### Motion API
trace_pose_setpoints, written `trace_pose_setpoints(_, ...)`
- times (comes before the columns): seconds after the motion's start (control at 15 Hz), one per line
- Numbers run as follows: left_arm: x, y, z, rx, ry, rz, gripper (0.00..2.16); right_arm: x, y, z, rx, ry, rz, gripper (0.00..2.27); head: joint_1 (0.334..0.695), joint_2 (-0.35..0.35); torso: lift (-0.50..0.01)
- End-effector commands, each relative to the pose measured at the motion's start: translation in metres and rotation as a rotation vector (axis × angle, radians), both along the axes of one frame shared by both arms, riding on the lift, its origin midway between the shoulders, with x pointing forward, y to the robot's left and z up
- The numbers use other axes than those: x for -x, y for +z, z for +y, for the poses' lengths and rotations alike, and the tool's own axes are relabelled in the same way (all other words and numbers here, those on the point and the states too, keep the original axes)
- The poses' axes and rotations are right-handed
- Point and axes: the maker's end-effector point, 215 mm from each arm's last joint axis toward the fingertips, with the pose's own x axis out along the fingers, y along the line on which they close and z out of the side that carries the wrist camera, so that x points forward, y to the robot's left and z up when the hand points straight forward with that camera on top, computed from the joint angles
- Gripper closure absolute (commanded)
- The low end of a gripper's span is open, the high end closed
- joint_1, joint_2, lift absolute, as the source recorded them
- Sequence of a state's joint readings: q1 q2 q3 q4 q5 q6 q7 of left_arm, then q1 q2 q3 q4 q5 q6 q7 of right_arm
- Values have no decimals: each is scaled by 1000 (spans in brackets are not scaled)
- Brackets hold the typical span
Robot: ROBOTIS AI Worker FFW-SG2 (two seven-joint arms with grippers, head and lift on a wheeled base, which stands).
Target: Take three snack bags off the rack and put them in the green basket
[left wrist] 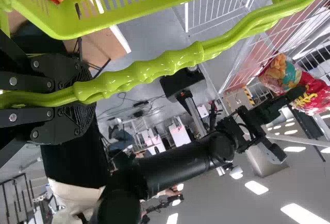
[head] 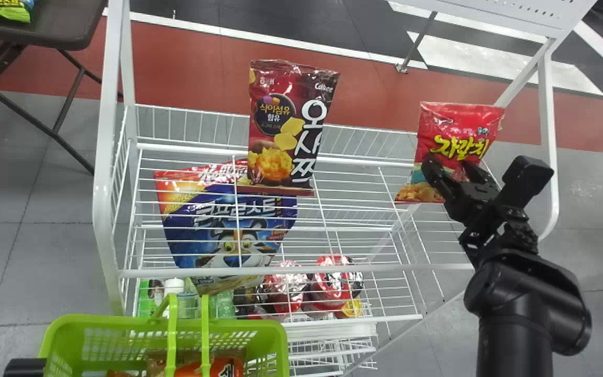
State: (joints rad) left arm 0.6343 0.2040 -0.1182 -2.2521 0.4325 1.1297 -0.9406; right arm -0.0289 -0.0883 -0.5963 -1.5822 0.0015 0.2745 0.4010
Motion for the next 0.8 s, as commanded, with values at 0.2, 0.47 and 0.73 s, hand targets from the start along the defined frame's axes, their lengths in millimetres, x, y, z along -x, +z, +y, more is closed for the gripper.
trace_pose_setpoints(0.2, -3, -2, -1, -2, 1, 4, 1700, 33, 32, 16, -28, 67, -138, 2115, 695, -350, -24)
trace_pose_setpoints(0.47, -2, -1, -4, -1, -1, 6, 1700, 44, 50, 15, -19, 68, -173, 2162, 695, -350, -24)
trace_pose_setpoints(0.73, -1, -1, -4, -3, -4, 8, 1700, 47, 47, 8, -30, 60, -165, 2162, 695, -350, -24)
